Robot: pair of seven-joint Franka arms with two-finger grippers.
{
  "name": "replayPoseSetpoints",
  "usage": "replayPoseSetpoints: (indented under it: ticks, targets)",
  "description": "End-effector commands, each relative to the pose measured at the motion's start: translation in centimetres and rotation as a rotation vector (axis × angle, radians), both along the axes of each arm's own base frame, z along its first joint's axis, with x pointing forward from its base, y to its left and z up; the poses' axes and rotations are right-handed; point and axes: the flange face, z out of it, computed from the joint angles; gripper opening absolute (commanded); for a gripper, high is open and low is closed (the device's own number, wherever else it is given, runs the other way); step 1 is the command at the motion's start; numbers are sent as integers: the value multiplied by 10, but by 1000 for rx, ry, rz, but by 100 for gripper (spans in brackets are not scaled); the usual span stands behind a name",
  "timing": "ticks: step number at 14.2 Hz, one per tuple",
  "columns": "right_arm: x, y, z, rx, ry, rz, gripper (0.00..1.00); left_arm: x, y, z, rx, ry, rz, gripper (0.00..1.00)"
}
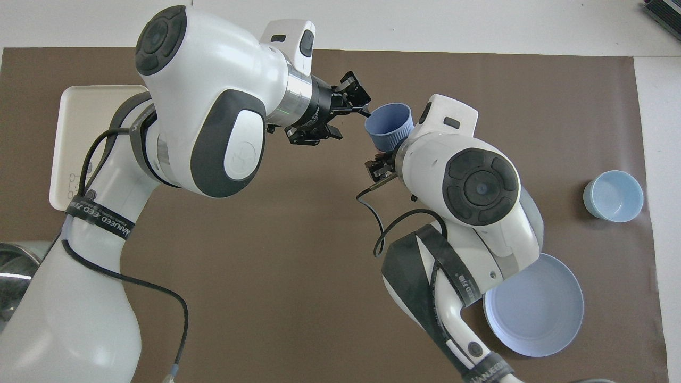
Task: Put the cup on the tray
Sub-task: 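Grasp the blue cup's top with the left gripper from the right gripper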
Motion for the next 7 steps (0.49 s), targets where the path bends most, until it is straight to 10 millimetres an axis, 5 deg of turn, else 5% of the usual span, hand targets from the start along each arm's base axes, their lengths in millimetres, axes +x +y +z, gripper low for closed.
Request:
replayPoseSetpoints:
  ticks: [1,7]
  targets:
    - [5,0,2,-7,-21,-6,0,-5,-6,5,7,-1,-26,65]
    - [6,-2,2,-8,-23,-7,0,-37,-42,-2,11,0,-78,60]
